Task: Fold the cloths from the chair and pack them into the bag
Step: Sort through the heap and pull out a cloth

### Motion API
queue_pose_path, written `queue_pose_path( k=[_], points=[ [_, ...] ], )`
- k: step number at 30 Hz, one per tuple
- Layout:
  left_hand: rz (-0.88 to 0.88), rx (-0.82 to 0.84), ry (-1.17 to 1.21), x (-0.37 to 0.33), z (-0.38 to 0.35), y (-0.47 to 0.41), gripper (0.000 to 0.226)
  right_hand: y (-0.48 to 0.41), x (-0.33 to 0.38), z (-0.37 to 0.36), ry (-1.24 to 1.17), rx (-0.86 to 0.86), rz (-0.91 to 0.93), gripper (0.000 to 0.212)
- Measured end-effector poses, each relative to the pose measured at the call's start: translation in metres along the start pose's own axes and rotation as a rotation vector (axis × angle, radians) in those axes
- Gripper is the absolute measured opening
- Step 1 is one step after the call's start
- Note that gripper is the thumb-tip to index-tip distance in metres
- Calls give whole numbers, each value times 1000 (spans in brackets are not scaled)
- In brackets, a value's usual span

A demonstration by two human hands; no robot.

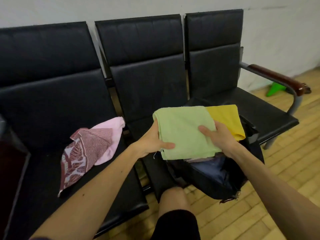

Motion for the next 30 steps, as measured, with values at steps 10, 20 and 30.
queue_pose_path(
  k=[10, 20, 30],
  points=[
    [203, -43, -27, 48, -6, -138, 127, -124, -49, 28, 269, -92, -53, 29],
    [226, -143, -32, 64, 4, -133, 94, -113, -49, 24, 580, -336, -14, 55],
    [156, -649, -44, 108, 129, 37, 13, -37, -17, -200, 556, 9, 528, 30]
  ],
)
Point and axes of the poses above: each hand's wrist, its own y-axis away from the middle knuckle, its own z-axis out of the back of the hand, x = y × z, the point moved 6 cm from there along -y, towards the middle knuckle, and after that the axes turned 2 degrees about -y, right-handed, at the moved point
